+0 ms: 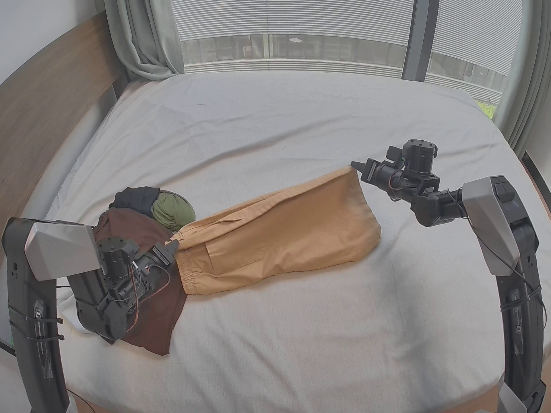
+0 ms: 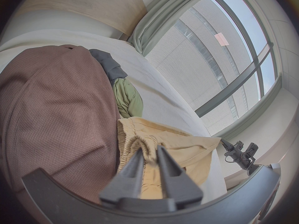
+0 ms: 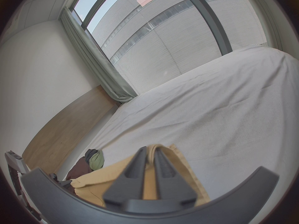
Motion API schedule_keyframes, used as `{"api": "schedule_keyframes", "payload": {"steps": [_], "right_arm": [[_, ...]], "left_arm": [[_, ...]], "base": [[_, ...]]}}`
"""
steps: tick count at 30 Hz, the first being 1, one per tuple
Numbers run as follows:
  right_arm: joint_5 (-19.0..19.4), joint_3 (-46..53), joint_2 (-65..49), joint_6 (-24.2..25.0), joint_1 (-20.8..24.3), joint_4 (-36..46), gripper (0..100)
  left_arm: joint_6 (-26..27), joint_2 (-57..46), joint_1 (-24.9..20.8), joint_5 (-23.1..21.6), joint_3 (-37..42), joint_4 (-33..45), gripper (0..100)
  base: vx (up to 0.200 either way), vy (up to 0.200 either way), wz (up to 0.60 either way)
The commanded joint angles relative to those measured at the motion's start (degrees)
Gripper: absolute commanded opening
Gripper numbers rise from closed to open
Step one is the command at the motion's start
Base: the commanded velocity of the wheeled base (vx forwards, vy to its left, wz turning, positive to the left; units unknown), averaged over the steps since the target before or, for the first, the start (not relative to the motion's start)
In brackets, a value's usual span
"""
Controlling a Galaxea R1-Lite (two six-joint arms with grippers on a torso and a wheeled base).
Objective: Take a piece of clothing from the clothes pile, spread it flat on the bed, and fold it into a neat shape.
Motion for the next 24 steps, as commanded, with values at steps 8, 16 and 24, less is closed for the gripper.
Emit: {"api": "schedule_keyframes", "payload": {"steps": [8, 16, 24], "right_arm": [[-0.9, -1.5, -0.1, 1.0, 0.3, -1.8, 100], [-0.8, 9.5, -8.1, 0.4, 1.5, -2.1, 100], [-0.7, 26.9, -17.1, -3.0, 3.1, -5.8, 100]], "left_arm": [[-1.4, -0.1, 1.2, 6.2, -4.8, 0.0, 100], [-1.5, -3.1, -0.7, 5.5, -1.5, -0.1, 100], [-1.1, -7.5, -3.3, 2.6, 2.9, 0.0, 100]], "base": [[0.000, 0.000, 0.00], [0.000, 0.000, 0.00], [0.000, 0.000, 0.00]]}}
